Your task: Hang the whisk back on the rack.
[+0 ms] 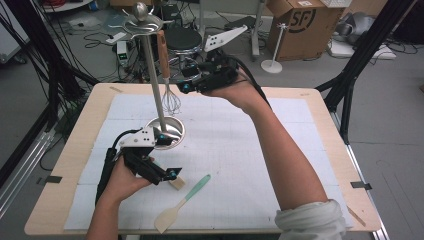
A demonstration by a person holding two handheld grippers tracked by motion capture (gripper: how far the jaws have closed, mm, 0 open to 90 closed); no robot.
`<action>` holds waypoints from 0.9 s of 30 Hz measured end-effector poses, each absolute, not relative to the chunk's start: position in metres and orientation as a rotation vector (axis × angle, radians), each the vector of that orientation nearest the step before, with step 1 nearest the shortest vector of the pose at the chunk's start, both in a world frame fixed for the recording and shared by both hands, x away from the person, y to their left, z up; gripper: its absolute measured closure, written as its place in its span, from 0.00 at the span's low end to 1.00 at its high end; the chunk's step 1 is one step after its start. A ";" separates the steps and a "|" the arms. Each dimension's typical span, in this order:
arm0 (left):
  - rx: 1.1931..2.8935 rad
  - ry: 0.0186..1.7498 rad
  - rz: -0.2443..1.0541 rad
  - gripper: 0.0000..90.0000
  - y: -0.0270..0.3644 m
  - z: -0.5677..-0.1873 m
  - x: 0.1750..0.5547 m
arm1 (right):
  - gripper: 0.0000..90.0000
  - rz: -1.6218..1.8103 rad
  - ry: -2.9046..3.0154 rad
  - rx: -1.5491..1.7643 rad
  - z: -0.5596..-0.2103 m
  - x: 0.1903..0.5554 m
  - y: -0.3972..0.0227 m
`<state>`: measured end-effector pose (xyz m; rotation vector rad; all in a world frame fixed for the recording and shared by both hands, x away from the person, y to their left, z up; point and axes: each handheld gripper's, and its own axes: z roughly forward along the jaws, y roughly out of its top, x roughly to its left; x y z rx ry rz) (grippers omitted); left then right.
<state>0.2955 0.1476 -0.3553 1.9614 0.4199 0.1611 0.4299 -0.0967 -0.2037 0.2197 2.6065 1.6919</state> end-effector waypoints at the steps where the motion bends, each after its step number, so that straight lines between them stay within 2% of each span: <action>1: 1.963 0.420 0.163 0.02 0.148 -0.355 0.296 | 0.41 1.683 2.616 0.221 -0.204 0.428 -0.100; 5: 1.963 0.423 0.166 0.02 0.147 -0.356 0.296 | 0.41 1.697 2.590 0.225 -0.207 0.421 -0.114; 27: 1.976 0.427 0.157 0.02 0.143 -0.358 0.300 | 0.24 1.743 2.457 0.374 -0.245 0.387 -0.184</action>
